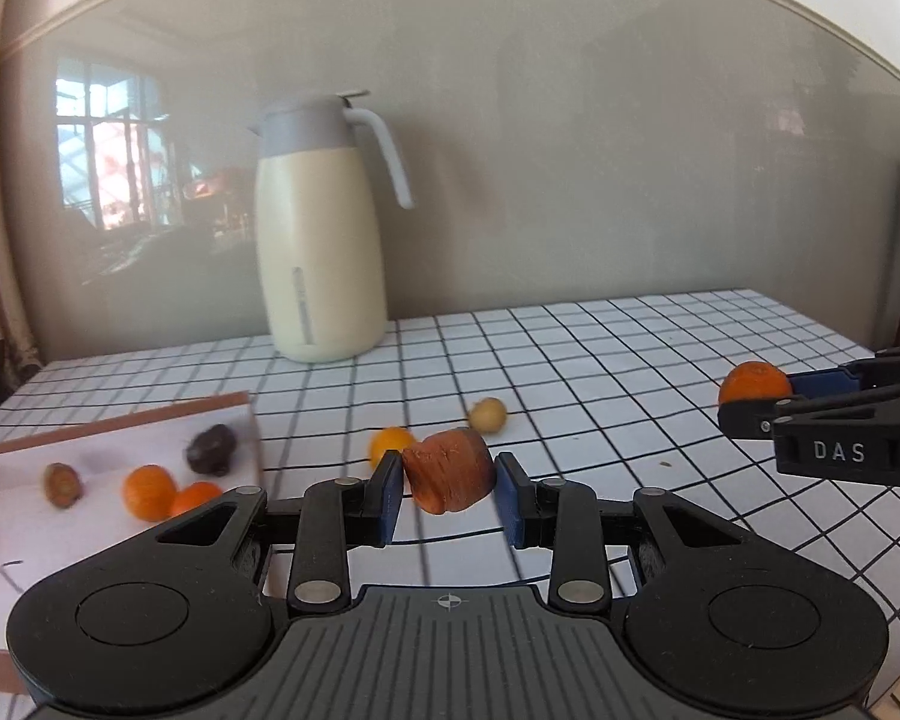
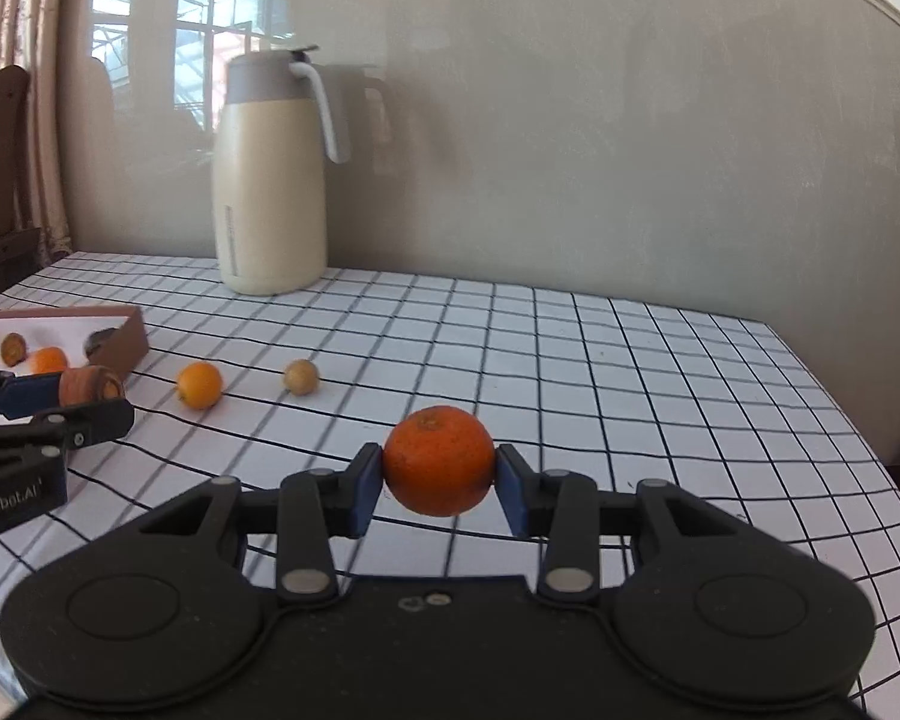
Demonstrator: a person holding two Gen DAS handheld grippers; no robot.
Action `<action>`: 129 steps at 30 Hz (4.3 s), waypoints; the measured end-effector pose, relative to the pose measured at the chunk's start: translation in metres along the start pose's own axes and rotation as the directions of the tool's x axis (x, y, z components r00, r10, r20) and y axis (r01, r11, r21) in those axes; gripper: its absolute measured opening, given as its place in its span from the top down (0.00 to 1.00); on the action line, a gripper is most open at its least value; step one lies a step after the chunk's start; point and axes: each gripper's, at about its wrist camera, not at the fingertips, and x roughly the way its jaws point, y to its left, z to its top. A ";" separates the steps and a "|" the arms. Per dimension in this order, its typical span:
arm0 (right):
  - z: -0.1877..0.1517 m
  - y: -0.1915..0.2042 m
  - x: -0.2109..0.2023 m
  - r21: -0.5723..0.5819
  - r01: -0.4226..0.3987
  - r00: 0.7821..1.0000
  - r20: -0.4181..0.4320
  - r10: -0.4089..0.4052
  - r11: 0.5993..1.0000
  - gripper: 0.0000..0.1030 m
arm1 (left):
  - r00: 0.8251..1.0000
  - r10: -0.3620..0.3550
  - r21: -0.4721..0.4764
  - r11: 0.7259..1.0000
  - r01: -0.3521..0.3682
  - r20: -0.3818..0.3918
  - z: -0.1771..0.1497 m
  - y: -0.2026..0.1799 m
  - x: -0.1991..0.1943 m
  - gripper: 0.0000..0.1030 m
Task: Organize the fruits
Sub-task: 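Carry the carrot piece and the orange over the cardboard tray with both tools, then open both tools to drop the carrot piece and orange into the tray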
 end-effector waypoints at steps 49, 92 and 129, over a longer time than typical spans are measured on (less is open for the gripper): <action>0.036 0.176 -0.034 -0.208 -0.330 0.929 0.103 0.356 0.921 0.69 | 0.958 0.288 -0.143 0.949 -0.282 0.020 -0.033 0.138 -0.096 0.68; 0.043 0.235 0.010 -0.244 -0.315 0.935 0.088 0.345 0.917 0.69 | 0.906 0.422 -0.202 0.884 -0.422 -0.044 -0.048 0.245 -0.082 0.68; 0.061 0.226 0.081 -0.206 -0.291 0.942 0.110 0.318 0.934 0.06 | 0.880 0.473 -0.280 0.840 -0.465 -0.042 -0.050 0.292 -0.019 0.00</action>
